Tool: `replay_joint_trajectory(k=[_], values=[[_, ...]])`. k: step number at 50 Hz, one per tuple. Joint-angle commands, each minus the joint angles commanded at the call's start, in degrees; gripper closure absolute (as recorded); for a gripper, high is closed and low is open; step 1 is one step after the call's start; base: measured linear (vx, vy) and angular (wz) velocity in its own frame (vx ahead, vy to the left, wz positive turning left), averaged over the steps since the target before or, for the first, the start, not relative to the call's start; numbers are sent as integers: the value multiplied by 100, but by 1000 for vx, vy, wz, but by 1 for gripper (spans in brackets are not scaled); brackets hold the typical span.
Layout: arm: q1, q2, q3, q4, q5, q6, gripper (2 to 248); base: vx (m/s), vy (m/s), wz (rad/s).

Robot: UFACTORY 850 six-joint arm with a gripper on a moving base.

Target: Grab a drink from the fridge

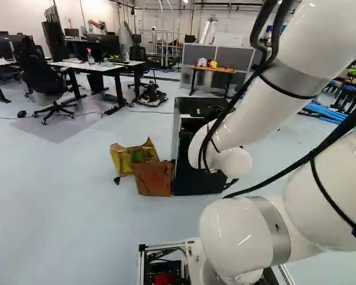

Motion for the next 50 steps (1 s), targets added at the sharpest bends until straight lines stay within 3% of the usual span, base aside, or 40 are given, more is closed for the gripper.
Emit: replay_joint_trajectory(k=[50], values=[[0,0,0,0,0,0,3,37,-1,-5]])
